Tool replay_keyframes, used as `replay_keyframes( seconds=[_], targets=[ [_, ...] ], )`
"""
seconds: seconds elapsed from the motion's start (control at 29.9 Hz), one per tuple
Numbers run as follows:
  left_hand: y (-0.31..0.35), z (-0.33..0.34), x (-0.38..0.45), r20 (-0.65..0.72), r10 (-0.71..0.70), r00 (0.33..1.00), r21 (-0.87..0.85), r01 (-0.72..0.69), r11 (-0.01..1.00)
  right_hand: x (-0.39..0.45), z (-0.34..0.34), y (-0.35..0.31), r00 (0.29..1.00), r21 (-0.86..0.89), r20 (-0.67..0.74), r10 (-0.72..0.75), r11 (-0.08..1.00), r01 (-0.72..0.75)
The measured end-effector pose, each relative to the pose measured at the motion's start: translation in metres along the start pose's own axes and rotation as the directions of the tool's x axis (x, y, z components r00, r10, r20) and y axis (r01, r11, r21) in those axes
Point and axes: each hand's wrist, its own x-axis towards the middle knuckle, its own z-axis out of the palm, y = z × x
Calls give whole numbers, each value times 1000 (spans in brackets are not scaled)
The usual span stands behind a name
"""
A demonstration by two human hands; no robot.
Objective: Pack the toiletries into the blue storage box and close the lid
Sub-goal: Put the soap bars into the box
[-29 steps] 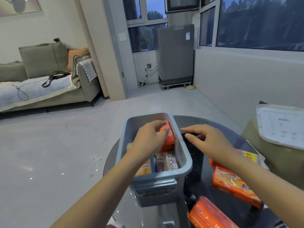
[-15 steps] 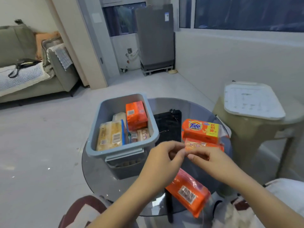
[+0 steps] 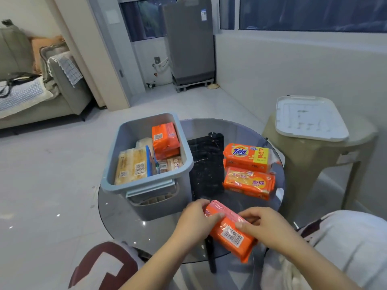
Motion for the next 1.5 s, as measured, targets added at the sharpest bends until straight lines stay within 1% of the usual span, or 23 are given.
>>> replay_keyframes(
  seconds=[0.1,0.2,0.3,0.37,0.5,0.6,0.7,0.77,0.87,0.94,1.0,1.04,1.1,1.17,1.27,1.37,1.5],
  targets=[
    [2,0,2,65,-11,998,-183,22,983,-1,-3,2,999,91,-31,18,996,-15],
    [6,3,3,42,28,999,-305,-14,952,-1,-10,4,997,150,-77,16,989,-4],
    [14,6,9,22,47,999,-430,-33,902,2,-22,5,984,214,-177,5,976,34],
    [23,9,14,4,62,998,-477,-53,877,8,-32,4,969,235,-246,8,971,51],
    [45,17,32,-97,82,992,-518,-121,847,26,-52,-1,939,292,-342,37,954,69],
    [60,23,47,-180,83,980,-492,-163,855,42,-63,-4,929,274,-369,35,959,73],
    [68,30,61,-253,81,964,-455,-193,870,58,-68,-5,900,248,-433,48,966,67],
    [70,33,67,-264,63,963,-438,-178,881,64,-66,-5,881,186,-472,25,980,72],
    [69,38,73,-226,39,973,-427,-136,894,69,-63,0,871,116,-492,10,992,55],
    [67,39,75,-194,-7,981,-358,-64,931,71,-63,5,880,63,-475,19,998,12],
    [65,41,74,-107,-98,989,-348,55,936,71,-63,8,913,81,-405,42,997,-9],
    [63,42,72,-48,-138,989,-393,108,913,70,-63,8,931,125,-361,52,992,-7],
    [62,44,69,43,-179,983,-541,173,823,66,-63,6,954,164,-296,55,986,-6],
    [61,42,65,79,-178,981,-647,186,739,64,-63,6,967,176,-245,65,984,-22],
    [57,36,60,58,-150,987,-700,148,699,59,-63,8,982,273,-166,95,961,-47],
    [59,24,52,-17,-55,998,-715,26,699,49,-65,5,991,419,-90,100,906,-53],
    [76,-2,34,-82,117,990,-752,-139,645,32,-70,-16,998,549,-57,-3,835,34]
  ],
)
